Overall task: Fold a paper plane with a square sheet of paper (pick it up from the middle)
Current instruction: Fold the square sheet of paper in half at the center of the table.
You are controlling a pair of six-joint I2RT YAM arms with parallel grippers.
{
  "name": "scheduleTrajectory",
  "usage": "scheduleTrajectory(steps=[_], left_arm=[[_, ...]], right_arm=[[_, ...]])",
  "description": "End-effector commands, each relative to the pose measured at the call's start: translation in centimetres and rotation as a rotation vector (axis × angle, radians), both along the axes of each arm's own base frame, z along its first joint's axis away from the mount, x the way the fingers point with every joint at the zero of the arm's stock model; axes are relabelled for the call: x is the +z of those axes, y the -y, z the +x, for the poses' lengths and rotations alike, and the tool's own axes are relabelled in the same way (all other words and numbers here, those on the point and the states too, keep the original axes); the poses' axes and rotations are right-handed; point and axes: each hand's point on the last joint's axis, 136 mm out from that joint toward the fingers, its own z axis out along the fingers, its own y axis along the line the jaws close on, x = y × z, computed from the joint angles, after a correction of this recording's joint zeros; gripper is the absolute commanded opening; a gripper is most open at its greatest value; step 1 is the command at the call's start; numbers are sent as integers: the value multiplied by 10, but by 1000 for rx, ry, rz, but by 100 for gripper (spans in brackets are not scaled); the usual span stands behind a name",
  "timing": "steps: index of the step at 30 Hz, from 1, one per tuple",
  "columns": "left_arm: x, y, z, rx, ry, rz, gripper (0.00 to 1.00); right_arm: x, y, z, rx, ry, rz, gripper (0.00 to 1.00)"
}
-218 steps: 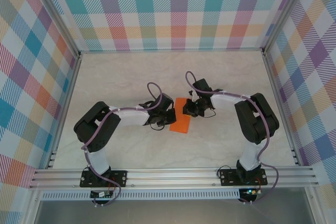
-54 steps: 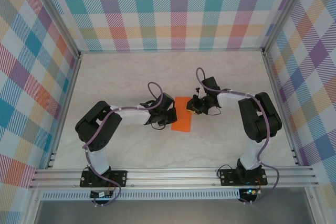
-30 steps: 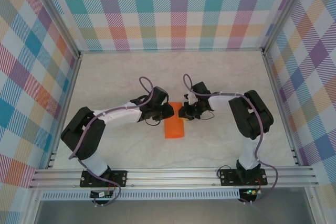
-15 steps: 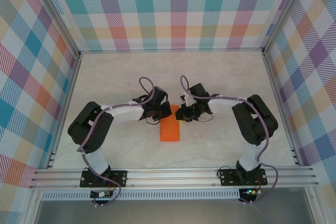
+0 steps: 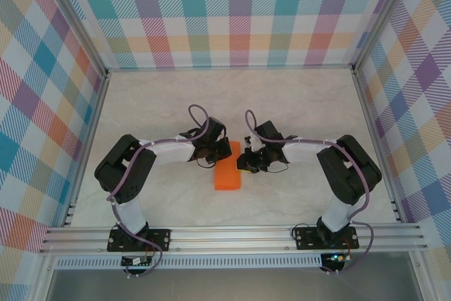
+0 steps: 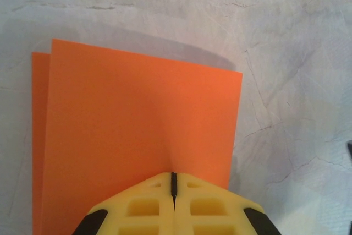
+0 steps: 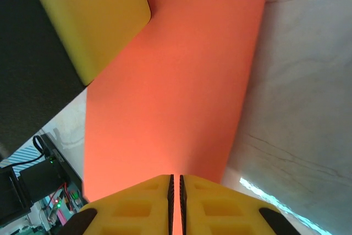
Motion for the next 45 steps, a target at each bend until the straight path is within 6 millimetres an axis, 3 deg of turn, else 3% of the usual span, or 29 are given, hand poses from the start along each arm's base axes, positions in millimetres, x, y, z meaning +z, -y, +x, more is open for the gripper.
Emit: scheduleTrajectory(steps=[1,7,13,21,30,45], left_arm=[[9,8,12,7,14,-52,5],[13,21,11,-24,5,-120,6],[8,31,14,-33,-12,-160,6],[3,36,19,-35,-15,-159,7],[-21,17,18,-3,-31,-36,4],[-37,7,15,15,-50,20,3]], right_arm=[[-5,-9,5,-4,-16,8,14],[-24,-6,0,13,-38,-25,13],[-34,-6,-16,157,-7,8,12],[-18,-7,-20,221,50,46,13],[-7,4,-7,39,61,-16,16],[-29,3,-46,94,-56,-77,15]])
